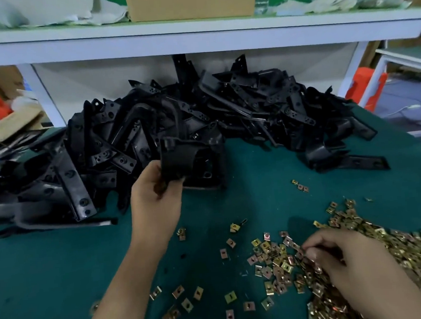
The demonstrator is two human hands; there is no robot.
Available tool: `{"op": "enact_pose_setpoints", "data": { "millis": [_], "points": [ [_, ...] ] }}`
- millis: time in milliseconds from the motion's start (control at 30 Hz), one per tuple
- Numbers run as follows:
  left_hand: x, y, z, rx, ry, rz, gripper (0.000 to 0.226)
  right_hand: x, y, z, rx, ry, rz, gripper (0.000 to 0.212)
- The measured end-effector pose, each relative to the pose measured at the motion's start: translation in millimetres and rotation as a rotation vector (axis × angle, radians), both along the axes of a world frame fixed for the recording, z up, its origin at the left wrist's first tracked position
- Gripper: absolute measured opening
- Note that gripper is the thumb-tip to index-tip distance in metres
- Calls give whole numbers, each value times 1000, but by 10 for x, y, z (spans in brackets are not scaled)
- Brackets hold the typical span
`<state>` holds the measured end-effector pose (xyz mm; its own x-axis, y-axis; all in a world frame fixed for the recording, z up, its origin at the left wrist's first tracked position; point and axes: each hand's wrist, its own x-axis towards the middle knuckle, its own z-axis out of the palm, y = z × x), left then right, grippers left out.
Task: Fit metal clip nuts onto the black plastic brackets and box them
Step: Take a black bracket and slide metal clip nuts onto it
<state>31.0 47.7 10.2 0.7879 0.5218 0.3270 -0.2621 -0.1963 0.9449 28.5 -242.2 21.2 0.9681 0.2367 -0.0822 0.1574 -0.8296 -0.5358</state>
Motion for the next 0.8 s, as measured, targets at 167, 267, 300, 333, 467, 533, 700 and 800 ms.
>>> {"op": "enact_pose_setpoints", "data": {
  "millis": [167,267,300,333,467,533,700,800],
  "points": [
    [-157,-47,-172,-28,-31,-97,39,63,5,-55,70,-20,-14,23],
    [-181,-24,-232,-164,44,-215,44,122,96,-37,137,-12,-7,23],
    [-183,-23,-252,-174,67,-252,45,148,151,-18,153,-12,1,21],
    [-185,-28,-270,-140,98,-262,47,179,211,5,162,-15,14,19],
    [-153,-45,-353,146,174,-120,48,371,525,73,212,-29,61,15],
    [-144,2,-381,157,181,-135,46,498,721,56,306,-16,53,14],
    [-162,7,-392,-327,180,-326,36,725,1089,-170,823,259,-82,14],
    [-124,-22,-380,-662,151,-291,34,734,1114,-292,964,377,-93,14]
  ]
}}
